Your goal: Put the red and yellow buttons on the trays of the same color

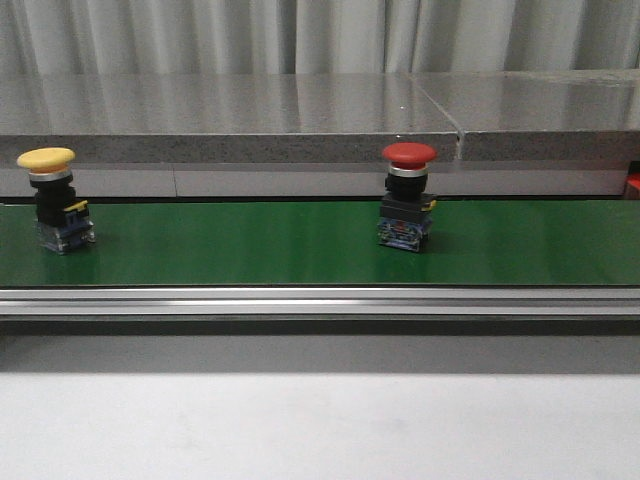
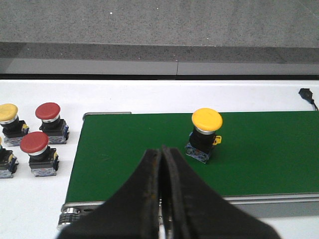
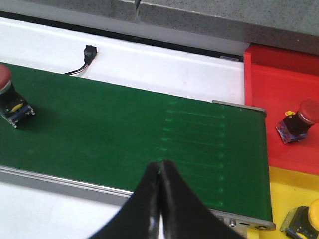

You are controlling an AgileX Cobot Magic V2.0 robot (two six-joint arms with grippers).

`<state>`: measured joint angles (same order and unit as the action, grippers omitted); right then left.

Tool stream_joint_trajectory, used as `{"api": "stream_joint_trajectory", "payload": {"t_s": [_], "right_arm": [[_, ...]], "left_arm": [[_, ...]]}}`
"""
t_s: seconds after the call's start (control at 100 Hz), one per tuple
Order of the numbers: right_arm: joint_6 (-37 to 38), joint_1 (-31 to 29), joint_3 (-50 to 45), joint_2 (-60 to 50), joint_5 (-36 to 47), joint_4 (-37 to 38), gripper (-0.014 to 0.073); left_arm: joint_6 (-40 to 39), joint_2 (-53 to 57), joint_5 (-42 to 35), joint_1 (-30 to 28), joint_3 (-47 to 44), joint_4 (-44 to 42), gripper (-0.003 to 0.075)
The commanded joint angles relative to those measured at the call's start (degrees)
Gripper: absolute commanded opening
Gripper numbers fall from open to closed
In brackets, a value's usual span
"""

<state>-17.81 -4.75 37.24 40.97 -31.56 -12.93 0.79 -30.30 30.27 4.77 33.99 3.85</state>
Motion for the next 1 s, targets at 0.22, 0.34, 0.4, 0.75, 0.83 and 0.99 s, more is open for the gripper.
{"api": "stream_joint_trajectory", "payload": {"t_s": [0.22, 0.34, 0.4, 0.75, 0.83, 0.99], "right_arm": [[-0.52, 0.01, 1.42, 0.19, 4.01, -0.63, 0.0560], [-0.52, 0.01, 1.42, 0.19, 4.02, -1.45, 0.0652], [-0.52, 0.01, 1.42, 0.19, 3.96, -2.67, 0.0641], [-0.57, 0.78, 7.59, 12.76, -2.67, -4.75, 0.0635], [-0.57, 2.16, 10.31, 17.27, -4.54, -4.75, 0.0635], [-0.57, 6.12, 14.98, 26.64, -4.94, -4.75, 0.0635]], "left_arm": [[-0.18, -0.03, -4.12, 0.50, 1.47, 0.68, -0.0019], [-0.18, -0.03, -4.12, 0.50, 1.47, 0.68, -0.0019], [-0.18, -0.03, -4.12, 0.50, 1.47, 0.68, -0.0019], [-0.18, -0.03, -4.12, 0.50, 1.47, 0.68, -0.0019], [-0.18, -0.03, -4.12, 0.50, 1.47, 0.68, -0.0019], [-0.18, -0.03, -4.12, 0.50, 1.47, 0.68, -0.0019]]}}
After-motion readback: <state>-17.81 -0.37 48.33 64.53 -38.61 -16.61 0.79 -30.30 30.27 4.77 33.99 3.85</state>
